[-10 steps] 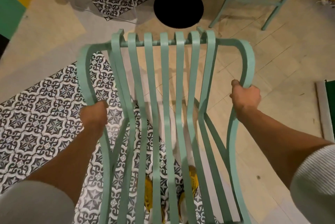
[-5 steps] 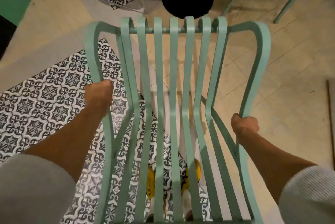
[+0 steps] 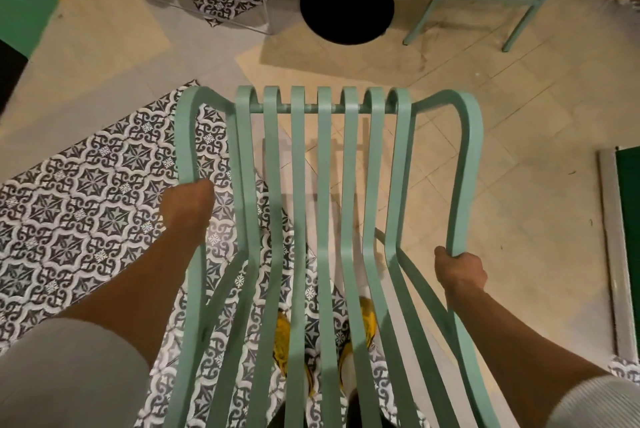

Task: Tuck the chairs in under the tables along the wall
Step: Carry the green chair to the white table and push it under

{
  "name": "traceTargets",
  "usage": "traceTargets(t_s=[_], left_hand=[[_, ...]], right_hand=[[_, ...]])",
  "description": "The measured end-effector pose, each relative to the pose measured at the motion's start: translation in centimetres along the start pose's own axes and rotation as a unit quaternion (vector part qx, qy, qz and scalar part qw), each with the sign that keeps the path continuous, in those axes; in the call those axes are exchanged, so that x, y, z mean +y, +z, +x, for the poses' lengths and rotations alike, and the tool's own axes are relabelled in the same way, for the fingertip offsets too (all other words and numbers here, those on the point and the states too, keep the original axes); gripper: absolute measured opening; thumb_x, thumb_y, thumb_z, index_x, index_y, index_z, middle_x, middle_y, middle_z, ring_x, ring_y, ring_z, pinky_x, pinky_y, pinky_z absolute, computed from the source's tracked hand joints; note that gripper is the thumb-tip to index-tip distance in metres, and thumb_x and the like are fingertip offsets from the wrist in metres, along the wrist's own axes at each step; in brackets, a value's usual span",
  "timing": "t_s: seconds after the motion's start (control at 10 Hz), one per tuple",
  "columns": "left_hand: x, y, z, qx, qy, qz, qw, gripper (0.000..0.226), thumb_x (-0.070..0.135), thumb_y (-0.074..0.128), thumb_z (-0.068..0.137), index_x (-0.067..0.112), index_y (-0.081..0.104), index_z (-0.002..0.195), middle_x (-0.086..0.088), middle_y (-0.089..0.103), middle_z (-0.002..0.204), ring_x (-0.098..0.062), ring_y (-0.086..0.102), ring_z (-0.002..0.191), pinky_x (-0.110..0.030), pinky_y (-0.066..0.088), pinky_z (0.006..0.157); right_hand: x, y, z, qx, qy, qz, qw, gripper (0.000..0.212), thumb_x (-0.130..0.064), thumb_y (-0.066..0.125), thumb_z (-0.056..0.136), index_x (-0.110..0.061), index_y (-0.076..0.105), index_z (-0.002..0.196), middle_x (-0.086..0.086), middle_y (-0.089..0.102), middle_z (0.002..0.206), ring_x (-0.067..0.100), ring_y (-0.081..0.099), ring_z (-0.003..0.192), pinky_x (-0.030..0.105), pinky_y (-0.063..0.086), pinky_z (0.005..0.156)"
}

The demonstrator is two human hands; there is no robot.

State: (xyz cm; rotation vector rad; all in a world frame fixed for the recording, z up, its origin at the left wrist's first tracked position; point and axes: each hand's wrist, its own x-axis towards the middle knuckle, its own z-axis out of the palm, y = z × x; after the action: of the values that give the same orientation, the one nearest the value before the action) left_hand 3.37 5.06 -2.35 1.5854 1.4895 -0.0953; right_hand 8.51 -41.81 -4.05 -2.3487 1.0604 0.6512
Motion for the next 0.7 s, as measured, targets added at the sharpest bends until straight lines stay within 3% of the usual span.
traceTargets(t_s=[0.1,0.2,0.3,0.4,0.5,0.6,0.7], left_hand=[[0.9,0.3,0.9,-0.016,0.017,-0.018,1.000,0.052,0.031,0.062,0.086,-0.002,0.069,0.125,0.003,0.052,0.072,-0.026,0.058,0.077,-0.047,0.059,0.078],[2.0,0.4,1.4,-0.042,0.045,-0.059,0.996,0.037,0.026,0.077,0.090,-0.002,0.072,0.114,0.002,0.058,0.069,-0.015,0.057,0.054,-0.033,0.056,0.055],[1.9,-0.7,1.3,-0.106,0.079,-0.097,0.986,0.029,0.036,0.083,0.092,0.012,0.067,0.096,0.005,0.062,0.065,-0.007,0.058,0.046,-0.024,0.054,0.044],[-1.4,-1.8,0.3,-0.119,0.102,-0.002,0.988,0.033,0.051,0.077,0.094,0.019,0.070,0.090,0.002,0.070,0.073,-0.009,0.064,0.055,-0.025,0.056,0.049],[-4.7,-2.0,-0.9,-0.143,0.087,-0.001,0.986,0.039,0.053,0.071,0.097,0.014,0.072,0.101,-0.007,0.071,0.086,-0.020,0.065,0.068,-0.033,0.057,0.055],[-6.2,-2.0,-2.3,-0.104,0.078,0.057,0.990,0.060,0.069,0.064,0.095,0.011,0.070,0.085,-0.003,0.072,0.067,-0.019,0.067,0.053,-0.032,0.055,0.053],[-5.7,-2.1,-3.3,-0.056,0.120,0.168,0.977,0.078,0.082,0.045,0.096,0.011,0.064,0.068,-0.002,0.060,0.042,-0.013,0.060,0.035,-0.022,0.045,0.046]], right_hand=[[1.3,-0.2,-1.4,0.002,-0.084,-0.031,0.996,0.050,-0.059,0.062,0.101,-0.011,0.060,0.114,0.013,0.067,0.099,0.037,0.066,0.087,0.047,0.061,0.087],[3.0,-0.3,-2.8,0.008,-0.101,-0.092,0.991,0.056,-0.068,0.048,0.104,-0.013,0.052,0.112,0.013,0.064,0.097,0.040,0.068,0.089,0.055,0.062,0.086],[2.5,-0.3,-2.9,0.032,-0.138,-0.127,0.982,0.059,-0.066,0.038,0.107,-0.009,0.050,0.111,0.017,0.062,0.094,0.040,0.065,0.085,0.052,0.060,0.081],[0.7,-0.7,-1.9,0.046,-0.172,-0.154,0.972,0.060,-0.065,0.035,0.108,-0.007,0.049,0.110,0.017,0.060,0.091,0.038,0.060,0.079,0.045,0.055,0.073],[-1.1,-0.8,-0.7,0.058,-0.201,-0.165,0.964,0.059,-0.065,0.033,0.108,-0.008,0.049,0.108,0.016,0.059,0.090,0.035,0.054,0.073,0.040,0.046,0.067],[-3.3,-1.0,0.5,0.056,-0.213,-0.179,0.959,0.063,-0.065,0.031,0.109,-0.006,0.051,0.113,0.017,0.057,0.092,0.039,0.059,0.080,0.044,0.051,0.070],[-5.0,-1.1,1.2,0.051,-0.216,-0.186,0.957,0.062,-0.065,0.031,0.109,-0.006,0.051,0.114,0.017,0.058,0.095,0.041,0.063,0.086,0.044,0.053,0.071]])
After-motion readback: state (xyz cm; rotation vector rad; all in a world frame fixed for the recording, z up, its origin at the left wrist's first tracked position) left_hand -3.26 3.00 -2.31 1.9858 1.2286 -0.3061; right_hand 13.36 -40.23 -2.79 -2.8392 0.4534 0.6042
